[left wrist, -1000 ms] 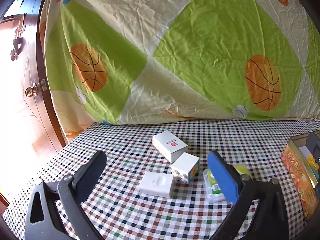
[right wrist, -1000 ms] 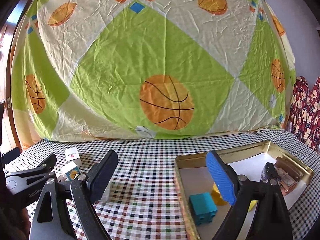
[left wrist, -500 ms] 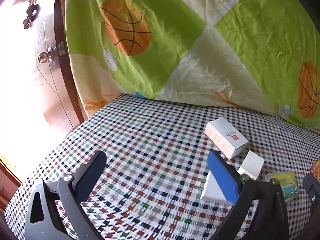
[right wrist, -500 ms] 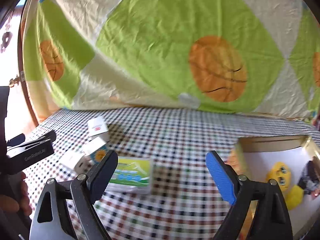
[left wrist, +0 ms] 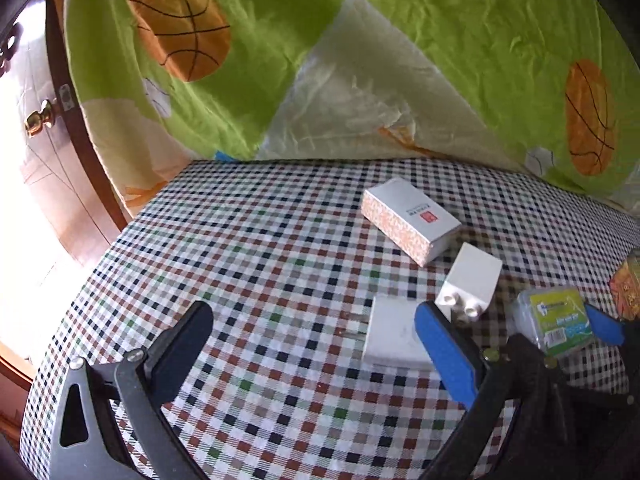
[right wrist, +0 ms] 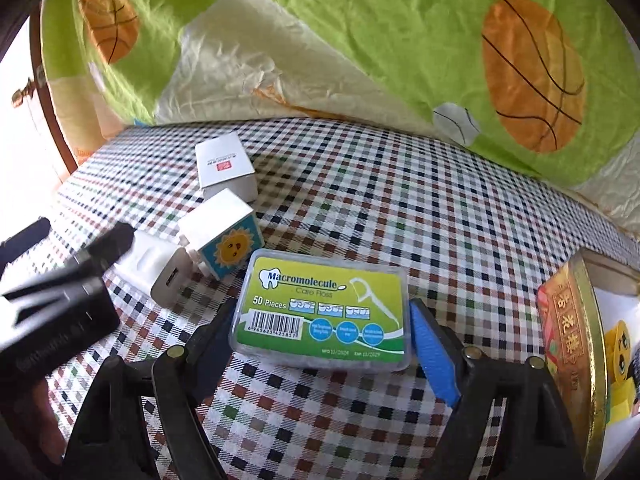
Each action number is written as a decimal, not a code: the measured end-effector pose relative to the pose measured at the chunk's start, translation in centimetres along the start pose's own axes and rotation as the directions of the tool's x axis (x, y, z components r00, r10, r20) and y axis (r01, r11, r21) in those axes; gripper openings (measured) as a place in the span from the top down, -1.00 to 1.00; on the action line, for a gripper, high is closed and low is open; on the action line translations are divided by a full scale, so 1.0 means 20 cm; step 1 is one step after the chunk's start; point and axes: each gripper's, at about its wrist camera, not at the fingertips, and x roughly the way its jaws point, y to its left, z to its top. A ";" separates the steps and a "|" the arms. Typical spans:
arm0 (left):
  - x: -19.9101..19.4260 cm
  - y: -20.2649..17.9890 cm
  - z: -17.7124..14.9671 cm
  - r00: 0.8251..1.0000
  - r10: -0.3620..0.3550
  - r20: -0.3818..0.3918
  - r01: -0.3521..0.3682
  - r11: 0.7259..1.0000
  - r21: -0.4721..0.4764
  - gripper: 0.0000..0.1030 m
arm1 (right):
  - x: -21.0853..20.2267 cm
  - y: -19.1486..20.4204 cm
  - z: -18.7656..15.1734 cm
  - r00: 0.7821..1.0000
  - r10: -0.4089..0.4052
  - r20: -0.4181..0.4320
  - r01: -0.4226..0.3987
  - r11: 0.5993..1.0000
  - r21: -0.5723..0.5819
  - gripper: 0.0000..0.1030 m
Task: Organize rigid objects
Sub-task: 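Reach the left tool to the white charger while the right tool reaches the floss box, then grasp the white charger with the left tool while the right tool grasps the green floss box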
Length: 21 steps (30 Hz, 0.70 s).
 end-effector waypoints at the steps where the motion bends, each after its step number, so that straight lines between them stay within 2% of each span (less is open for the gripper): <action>1: 0.00 0.00 0.00 1.000 -0.030 -0.005 0.030 1.000 -0.004 -0.99 | -0.02 -0.02 -0.01 1.000 -0.005 0.008 0.005 1.000 0.016 -0.61; 3: -0.01 0.00 -0.01 0.994 -0.109 -0.019 0.109 0.994 -0.028 -0.99 | -0.09 -0.05 -0.04 0.998 -0.015 0.057 0.013 0.999 0.042 -0.61; 4: -0.01 0.00 -0.01 0.992 -0.125 -0.029 0.124 0.992 -0.030 -0.99 | -0.13 -0.06 -0.06 0.997 -0.024 0.079 0.021 0.999 0.042 -0.61; 9: 0.01 -0.07 -0.03 0.994 -0.096 -0.046 0.097 0.995 0.025 -0.99 | -0.27 -0.12 -0.09 0.976 -0.134 0.172 0.128 0.991 0.044 -0.61; 13: 0.04 -0.10 -0.02 0.992 -0.105 -0.075 0.108 0.993 0.043 -0.98 | -0.28 -0.20 -0.09 0.976 -0.130 0.173 0.115 0.989 0.093 -0.61; 16: 0.13 -0.11 -0.02 0.978 -0.136 -0.156 0.143 0.989 0.031 -0.80 | -0.25 -0.21 -0.09 0.984 -0.105 0.144 0.091 0.991 0.097 -0.61; 17: 0.12 -0.10 -0.02 0.979 -0.146 -0.146 0.150 0.988 0.021 -0.70 | -0.25 -0.20 -0.09 0.985 -0.096 0.143 0.083 0.992 0.093 -0.61; 19: 0.10 -0.11 -0.01 0.980 -0.153 -0.128 0.157 0.987 0.022 -0.31 | -0.26 -0.19 -0.10 0.984 -0.088 0.154 0.075 0.993 0.086 -0.61; 20: 0.09 -0.11 0.00 0.981 -0.155 -0.119 0.160 0.987 0.026 -0.21 | -0.26 -0.18 -0.10 0.983 -0.088 0.158 0.076 0.994 0.081 -0.61; 21: 0.09 -0.11 0.00 0.979 -0.161 -0.122 0.166 0.986 0.025 -0.21 | -0.26 -0.17 -0.10 0.983 -0.089 0.161 0.077 0.994 0.077 -0.61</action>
